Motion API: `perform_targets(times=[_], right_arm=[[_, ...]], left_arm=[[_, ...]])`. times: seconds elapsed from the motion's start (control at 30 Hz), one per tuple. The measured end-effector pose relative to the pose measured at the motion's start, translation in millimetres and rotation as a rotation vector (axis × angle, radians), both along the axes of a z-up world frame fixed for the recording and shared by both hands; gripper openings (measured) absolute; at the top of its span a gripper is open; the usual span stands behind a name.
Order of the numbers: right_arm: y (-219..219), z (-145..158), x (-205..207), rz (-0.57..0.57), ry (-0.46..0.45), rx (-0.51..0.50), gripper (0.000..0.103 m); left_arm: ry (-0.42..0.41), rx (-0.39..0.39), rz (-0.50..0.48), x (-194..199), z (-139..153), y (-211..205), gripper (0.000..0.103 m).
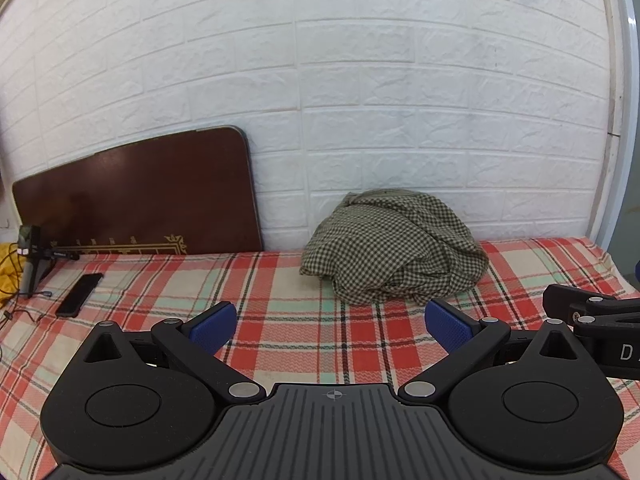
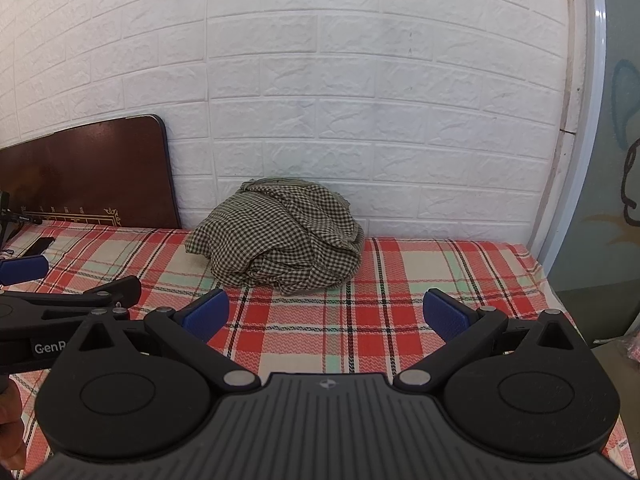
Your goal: Fold clothes
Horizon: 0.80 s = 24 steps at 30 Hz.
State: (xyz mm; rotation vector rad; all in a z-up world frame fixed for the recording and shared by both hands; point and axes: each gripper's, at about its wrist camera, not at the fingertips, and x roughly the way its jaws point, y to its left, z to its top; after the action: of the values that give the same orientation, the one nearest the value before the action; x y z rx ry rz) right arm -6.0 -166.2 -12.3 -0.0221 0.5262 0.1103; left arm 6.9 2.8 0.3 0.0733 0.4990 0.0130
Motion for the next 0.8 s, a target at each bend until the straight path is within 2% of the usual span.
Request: perform_targets(times=[0.47, 0.8], right_arm=[[0.8, -10.6, 25.1, 0.018, 0.02, -0.013, 0.103], [-2.7, -33.1, 69.7, 0.052, 0.069, 0.032, 0.103]], left_arm=[[0.024, 0.016, 0.005, 29.1, -12.3, -1.4, 0.103], [0.065, 0.042, -0.009, 71.3, -34.4, -5.1, 0.103]])
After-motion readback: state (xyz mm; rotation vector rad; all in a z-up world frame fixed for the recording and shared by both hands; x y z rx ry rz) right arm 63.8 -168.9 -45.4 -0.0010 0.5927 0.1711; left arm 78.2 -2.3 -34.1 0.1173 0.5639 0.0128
